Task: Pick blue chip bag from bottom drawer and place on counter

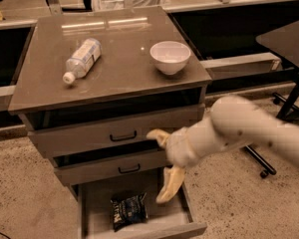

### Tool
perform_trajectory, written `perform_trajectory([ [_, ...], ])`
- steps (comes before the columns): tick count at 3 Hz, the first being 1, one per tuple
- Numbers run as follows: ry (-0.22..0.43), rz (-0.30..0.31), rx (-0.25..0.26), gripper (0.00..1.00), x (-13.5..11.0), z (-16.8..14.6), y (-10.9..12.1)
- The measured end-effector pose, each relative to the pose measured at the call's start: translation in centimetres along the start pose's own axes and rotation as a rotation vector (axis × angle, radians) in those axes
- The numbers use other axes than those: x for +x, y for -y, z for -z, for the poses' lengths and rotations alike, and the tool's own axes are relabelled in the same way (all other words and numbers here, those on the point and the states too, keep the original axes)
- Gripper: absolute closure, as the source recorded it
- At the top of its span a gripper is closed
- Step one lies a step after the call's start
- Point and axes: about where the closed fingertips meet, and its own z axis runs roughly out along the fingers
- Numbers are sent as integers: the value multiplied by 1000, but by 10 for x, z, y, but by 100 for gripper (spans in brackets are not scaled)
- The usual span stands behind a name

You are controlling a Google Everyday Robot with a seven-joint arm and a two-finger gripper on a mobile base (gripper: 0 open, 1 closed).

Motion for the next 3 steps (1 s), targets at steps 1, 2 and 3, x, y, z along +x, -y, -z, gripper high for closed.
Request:
perform_trajectory([
  [1,98,29,7,0,28,-74,-18],
  [2,132,32,45,0,42,-94,-10],
  [3,157,-9,-40,0,62,-117,-3],
])
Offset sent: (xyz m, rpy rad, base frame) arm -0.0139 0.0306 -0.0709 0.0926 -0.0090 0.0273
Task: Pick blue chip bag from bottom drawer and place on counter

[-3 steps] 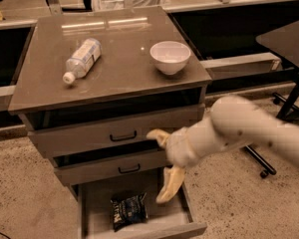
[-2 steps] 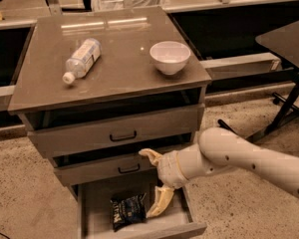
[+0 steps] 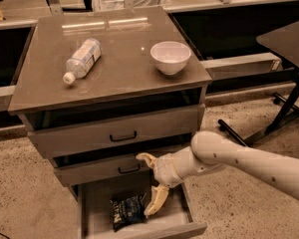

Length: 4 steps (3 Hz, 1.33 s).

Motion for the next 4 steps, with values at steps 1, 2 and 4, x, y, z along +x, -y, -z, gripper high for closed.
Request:
perform_trajectory([
  [1,38,13,-106,0,55,-67,-30],
  [2,7,18,-99,0,129,-140,-52],
  [4,100,-85,-137,0,146,-179,-63],
])
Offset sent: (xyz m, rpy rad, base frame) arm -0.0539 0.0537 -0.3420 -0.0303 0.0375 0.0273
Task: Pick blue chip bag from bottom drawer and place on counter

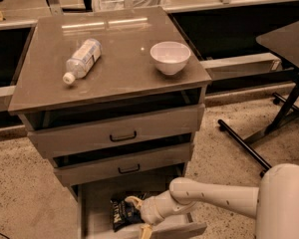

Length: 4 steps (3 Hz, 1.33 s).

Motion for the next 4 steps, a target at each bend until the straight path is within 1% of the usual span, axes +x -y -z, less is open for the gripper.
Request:
perform_trajectory([
  [1,-9,-100,61,0,56,-7,30],
  [2,-67,-186,134,0,113,-15,58],
  [3,-135,-227,206,0,145,-20,79],
  [4,-179,-222,257,6,157,-25,103],
])
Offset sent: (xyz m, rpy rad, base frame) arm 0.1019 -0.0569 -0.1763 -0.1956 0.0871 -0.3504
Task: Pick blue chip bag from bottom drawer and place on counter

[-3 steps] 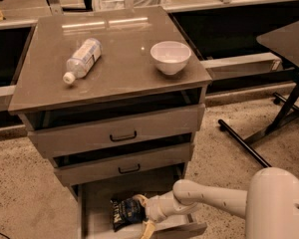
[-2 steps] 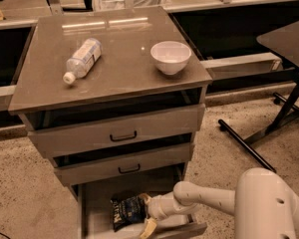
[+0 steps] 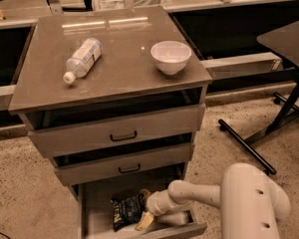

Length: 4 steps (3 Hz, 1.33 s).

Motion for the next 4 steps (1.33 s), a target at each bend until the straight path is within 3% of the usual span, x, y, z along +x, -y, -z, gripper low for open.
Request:
perform_trajectory([
  [1,-6,8,29,12,6,-19,19],
  [2,-4,4,48,26,13,-46,31],
  [3,0,2,44,50,17,-62,26],
  [4,34,62,34,73,2,-61,9],
])
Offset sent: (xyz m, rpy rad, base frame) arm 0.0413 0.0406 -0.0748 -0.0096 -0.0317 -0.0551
